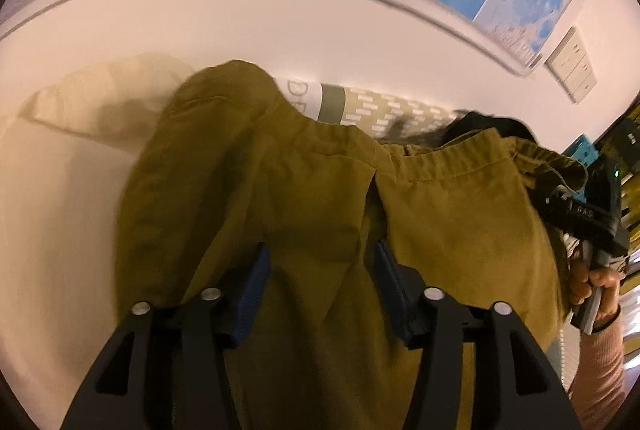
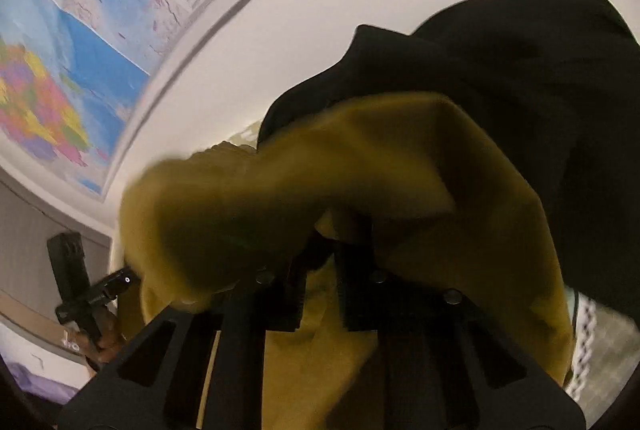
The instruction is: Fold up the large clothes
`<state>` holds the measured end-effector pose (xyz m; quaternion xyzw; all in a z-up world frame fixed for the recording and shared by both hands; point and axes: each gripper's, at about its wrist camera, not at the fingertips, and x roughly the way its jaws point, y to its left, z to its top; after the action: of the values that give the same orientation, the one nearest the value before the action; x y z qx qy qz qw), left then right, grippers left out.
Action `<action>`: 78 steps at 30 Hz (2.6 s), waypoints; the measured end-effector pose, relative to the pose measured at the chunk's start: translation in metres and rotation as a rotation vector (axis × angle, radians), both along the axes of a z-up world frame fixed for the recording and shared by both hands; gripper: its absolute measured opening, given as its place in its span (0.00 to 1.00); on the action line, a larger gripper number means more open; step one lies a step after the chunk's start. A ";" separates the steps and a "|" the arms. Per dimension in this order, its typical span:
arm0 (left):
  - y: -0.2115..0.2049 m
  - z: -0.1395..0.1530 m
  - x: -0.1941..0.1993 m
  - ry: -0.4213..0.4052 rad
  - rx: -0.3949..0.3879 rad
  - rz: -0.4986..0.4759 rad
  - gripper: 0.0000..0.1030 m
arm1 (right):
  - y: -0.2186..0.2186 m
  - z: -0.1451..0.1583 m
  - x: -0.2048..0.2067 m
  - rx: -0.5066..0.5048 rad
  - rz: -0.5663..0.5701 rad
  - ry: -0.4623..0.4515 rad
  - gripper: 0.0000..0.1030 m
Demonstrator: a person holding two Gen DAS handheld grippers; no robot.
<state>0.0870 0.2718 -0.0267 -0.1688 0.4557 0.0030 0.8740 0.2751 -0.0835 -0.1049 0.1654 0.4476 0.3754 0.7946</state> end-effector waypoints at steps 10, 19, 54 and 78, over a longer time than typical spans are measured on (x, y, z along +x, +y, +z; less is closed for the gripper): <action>0.004 0.028 -0.142 -0.201 0.122 -0.005 0.86 | -0.113 0.027 -0.135 -0.025 -0.042 -0.288 0.85; -0.009 -0.031 -0.139 -0.171 -0.059 -0.029 0.80 | -0.088 -0.037 -0.159 -0.101 -0.020 -0.263 0.73; -0.086 0.028 -0.160 -0.213 0.199 -0.158 0.79 | -0.091 0.006 -0.196 -0.165 0.012 -0.347 0.57; -0.053 -0.025 -0.059 -0.013 0.166 -0.052 0.21 | -0.025 0.003 -0.138 -0.289 -0.050 -0.286 0.29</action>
<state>0.0278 0.2189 -0.0517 -0.0837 0.4522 0.0168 0.8878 0.1376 -0.1086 -0.1019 0.0058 0.3754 0.3067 0.8746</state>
